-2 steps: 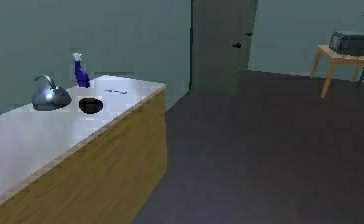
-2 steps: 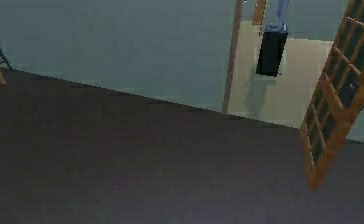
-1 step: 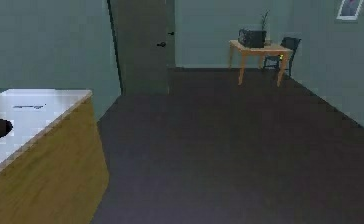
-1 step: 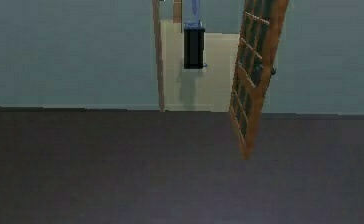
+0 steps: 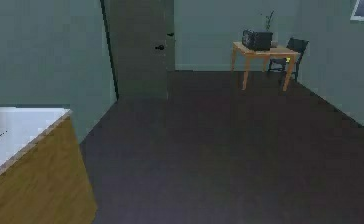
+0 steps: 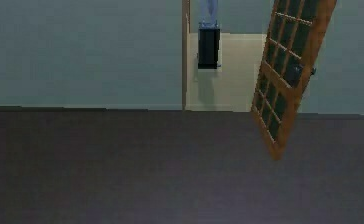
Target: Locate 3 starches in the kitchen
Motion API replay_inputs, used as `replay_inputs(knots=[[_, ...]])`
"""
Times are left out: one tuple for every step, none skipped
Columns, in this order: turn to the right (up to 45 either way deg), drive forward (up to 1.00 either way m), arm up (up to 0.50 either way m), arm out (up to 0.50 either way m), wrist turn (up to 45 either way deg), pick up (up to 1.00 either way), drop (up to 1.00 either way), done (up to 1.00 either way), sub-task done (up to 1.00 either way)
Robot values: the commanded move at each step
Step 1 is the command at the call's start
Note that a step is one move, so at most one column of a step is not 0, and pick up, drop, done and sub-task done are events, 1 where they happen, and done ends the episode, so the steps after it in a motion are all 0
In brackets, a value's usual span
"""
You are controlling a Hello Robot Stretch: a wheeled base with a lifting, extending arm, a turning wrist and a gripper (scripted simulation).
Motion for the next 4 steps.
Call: replay_inputs(knots=[[-45.0, 0.00, 0.00, 0.00, 0.0, 0.00, 0.00, 0.00, 0.00], [-12.0, 0.00, 0.00, 0.00, 0.0, 0.00, 0.00, 0.00, 0.00], [0.0, 0.00, 0.00, 0.00, 0.0, 0.00, 0.00, 0.00, 1.00], [45.0, 0.00, 0.00, 0.00, 0.0, 0.00, 0.00, 0.00, 0.00]])
